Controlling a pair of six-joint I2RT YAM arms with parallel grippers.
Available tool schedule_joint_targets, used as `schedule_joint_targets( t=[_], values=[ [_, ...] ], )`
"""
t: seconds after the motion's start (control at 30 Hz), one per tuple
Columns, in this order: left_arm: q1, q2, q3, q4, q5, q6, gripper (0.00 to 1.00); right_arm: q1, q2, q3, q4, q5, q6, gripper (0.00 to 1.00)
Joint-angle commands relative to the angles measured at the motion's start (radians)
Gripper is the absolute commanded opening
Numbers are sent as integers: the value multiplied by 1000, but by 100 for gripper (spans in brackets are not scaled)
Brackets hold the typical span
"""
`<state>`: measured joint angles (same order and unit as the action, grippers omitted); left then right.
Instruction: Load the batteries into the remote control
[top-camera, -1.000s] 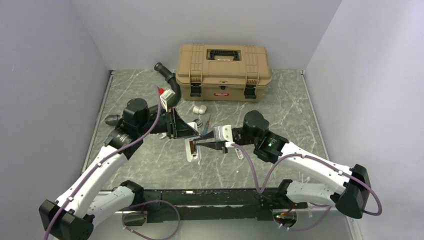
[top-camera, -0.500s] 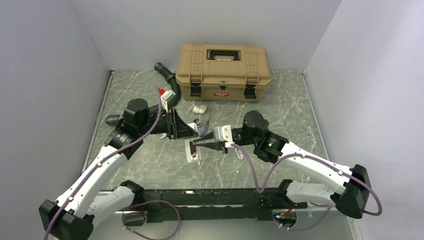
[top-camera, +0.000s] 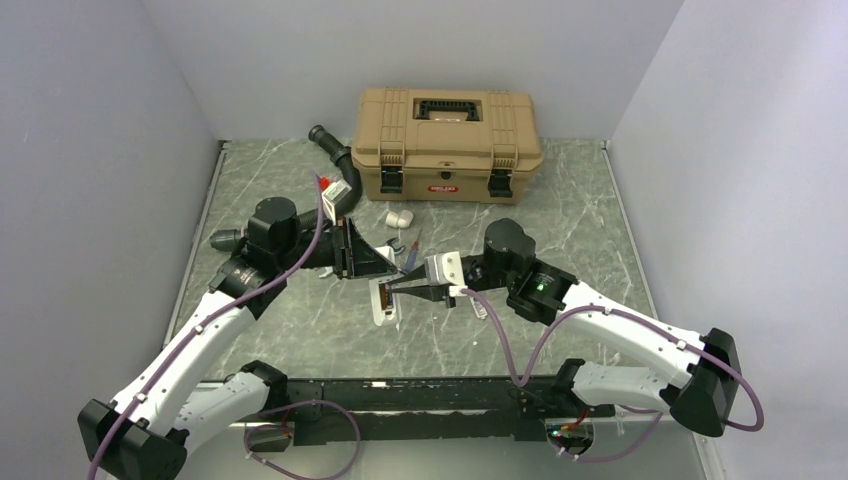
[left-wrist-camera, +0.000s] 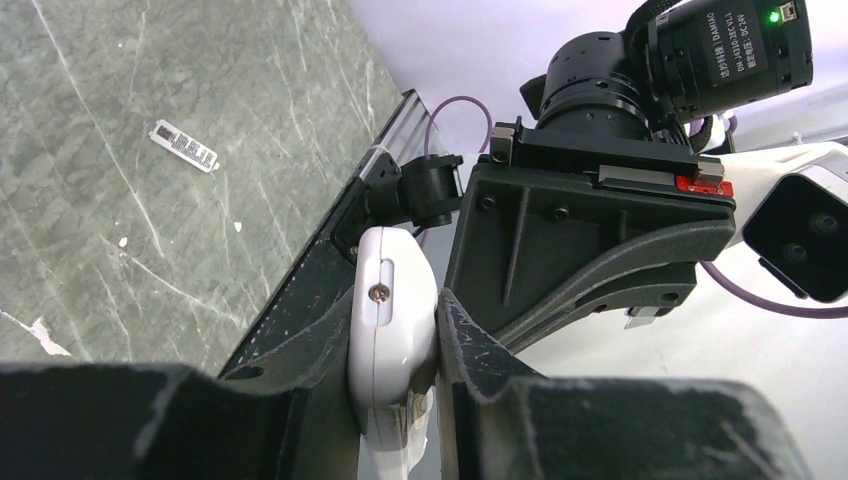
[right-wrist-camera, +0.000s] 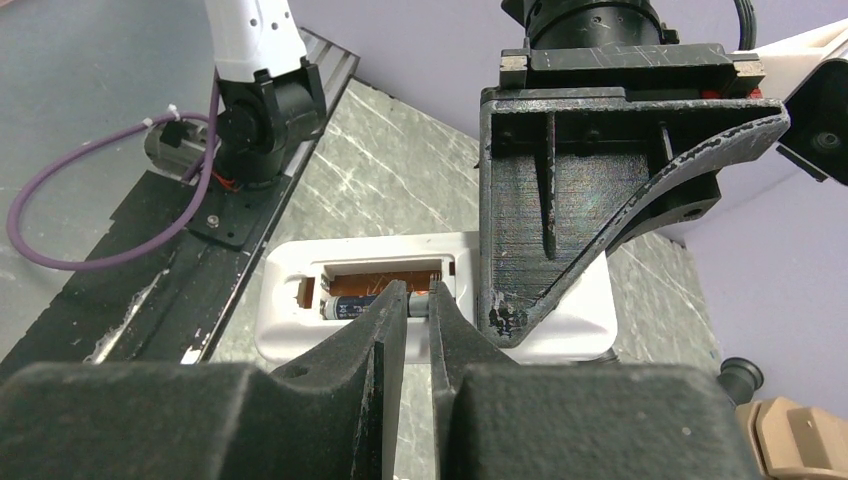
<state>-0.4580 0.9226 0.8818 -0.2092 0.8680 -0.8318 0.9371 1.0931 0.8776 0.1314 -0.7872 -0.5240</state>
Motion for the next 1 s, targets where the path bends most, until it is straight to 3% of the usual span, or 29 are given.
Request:
schedule_joint_targets(
  t=[0.0, 0.5, 0.97],
  values=[
    [7, -23, 69, 105, 2, -15, 0, 6, 25, 5, -156, -51, -1, 15],
    [5, -19, 80, 94, 0, -9, 0, 17, 75, 71, -275, -10, -59, 13],
    [6, -23, 80, 90, -15, -19, 0, 74, 110, 102, -396, 136, -142, 10]
  ],
)
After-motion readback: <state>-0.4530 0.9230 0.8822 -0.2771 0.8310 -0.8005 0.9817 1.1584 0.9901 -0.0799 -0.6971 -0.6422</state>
